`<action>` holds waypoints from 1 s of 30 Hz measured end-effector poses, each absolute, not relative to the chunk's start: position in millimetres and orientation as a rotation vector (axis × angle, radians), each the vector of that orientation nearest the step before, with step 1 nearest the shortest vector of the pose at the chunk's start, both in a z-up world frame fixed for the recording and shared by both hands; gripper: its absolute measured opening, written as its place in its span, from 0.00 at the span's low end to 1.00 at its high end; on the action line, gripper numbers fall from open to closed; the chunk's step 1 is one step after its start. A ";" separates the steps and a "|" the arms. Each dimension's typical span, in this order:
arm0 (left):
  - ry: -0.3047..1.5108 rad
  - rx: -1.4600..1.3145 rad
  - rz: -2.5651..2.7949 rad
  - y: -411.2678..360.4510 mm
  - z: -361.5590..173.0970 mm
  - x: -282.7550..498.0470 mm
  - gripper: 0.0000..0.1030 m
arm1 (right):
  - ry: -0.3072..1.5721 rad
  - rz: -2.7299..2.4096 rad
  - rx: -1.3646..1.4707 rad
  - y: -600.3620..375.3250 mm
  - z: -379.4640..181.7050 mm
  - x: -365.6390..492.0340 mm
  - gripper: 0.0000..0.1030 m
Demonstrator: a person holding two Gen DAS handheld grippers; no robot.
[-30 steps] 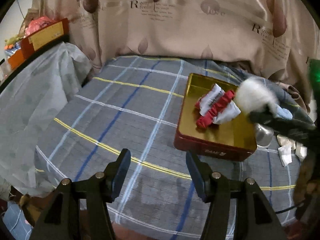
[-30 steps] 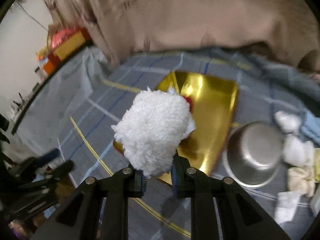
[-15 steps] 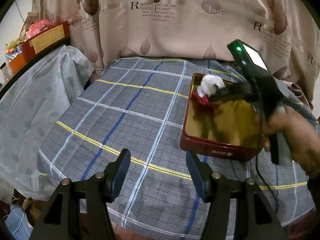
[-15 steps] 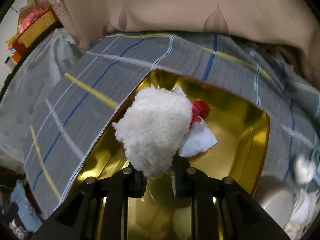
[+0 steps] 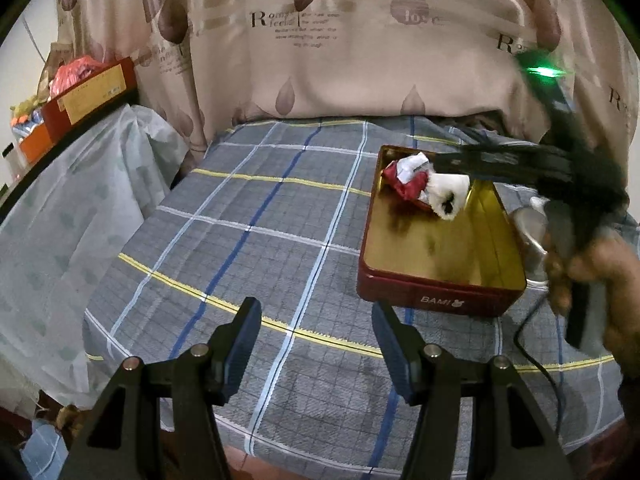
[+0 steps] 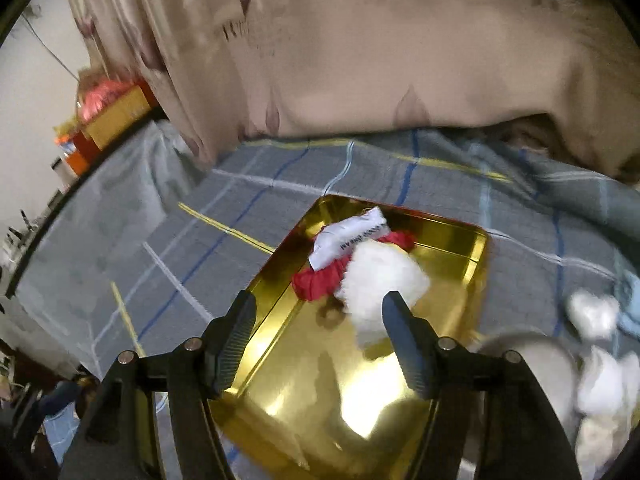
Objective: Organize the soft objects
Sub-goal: 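Carry the white mitten into the tin and open the right gripper, then move the left tool to the white crumpled cloth and grasp it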
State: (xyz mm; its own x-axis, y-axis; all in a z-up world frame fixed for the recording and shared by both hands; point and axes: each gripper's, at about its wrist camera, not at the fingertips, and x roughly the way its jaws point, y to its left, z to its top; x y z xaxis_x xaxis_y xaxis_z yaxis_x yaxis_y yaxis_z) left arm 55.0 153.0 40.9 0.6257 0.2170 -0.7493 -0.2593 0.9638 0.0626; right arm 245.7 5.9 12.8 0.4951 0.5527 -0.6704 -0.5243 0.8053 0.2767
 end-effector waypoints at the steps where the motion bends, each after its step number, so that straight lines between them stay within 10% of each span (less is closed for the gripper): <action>1: 0.849 -0.043 0.272 150.3 42.5 55.0 0.57 | 0.814 0.654 0.056 -3.8 15.2 237.3 0.61; 30: 1.030 0.012 -0.287 -79.1 16.6 114.1 0.57 | 0.770 0.004 0.197 -369.5 -43.9 55.3 0.61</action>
